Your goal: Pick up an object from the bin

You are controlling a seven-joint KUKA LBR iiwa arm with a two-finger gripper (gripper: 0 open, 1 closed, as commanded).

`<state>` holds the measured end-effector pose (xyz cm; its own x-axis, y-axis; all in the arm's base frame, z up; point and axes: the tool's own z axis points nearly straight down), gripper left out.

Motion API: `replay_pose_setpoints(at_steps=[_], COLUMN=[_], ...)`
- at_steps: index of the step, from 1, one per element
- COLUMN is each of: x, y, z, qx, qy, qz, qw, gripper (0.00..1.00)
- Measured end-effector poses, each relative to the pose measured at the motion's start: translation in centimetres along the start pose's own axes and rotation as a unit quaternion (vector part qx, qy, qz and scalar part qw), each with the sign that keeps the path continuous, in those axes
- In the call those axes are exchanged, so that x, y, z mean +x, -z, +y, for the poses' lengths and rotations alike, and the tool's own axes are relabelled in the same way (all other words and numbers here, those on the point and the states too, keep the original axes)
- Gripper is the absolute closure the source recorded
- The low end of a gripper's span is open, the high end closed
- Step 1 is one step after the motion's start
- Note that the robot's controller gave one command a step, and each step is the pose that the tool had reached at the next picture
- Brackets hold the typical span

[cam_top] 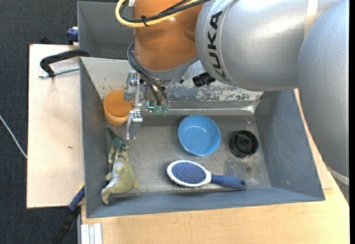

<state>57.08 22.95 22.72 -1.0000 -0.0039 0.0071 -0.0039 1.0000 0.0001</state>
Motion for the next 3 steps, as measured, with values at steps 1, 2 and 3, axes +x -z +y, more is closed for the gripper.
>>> replay_pose_setpoints(at_steps=[1,2,3], x=[5.2,5.4,0.3], y=[-13.4,-13.7,3.1], z=[-2.1,-2.4,-7.3], qx=[0.0,0.004,0.002], qy=[0.208,0.208,0.31], qz=[-0.0076,-0.0007,-0.0113], qw=[0.9781,0.9781,0.9507], gripper=[0.0,1.0,1.0])
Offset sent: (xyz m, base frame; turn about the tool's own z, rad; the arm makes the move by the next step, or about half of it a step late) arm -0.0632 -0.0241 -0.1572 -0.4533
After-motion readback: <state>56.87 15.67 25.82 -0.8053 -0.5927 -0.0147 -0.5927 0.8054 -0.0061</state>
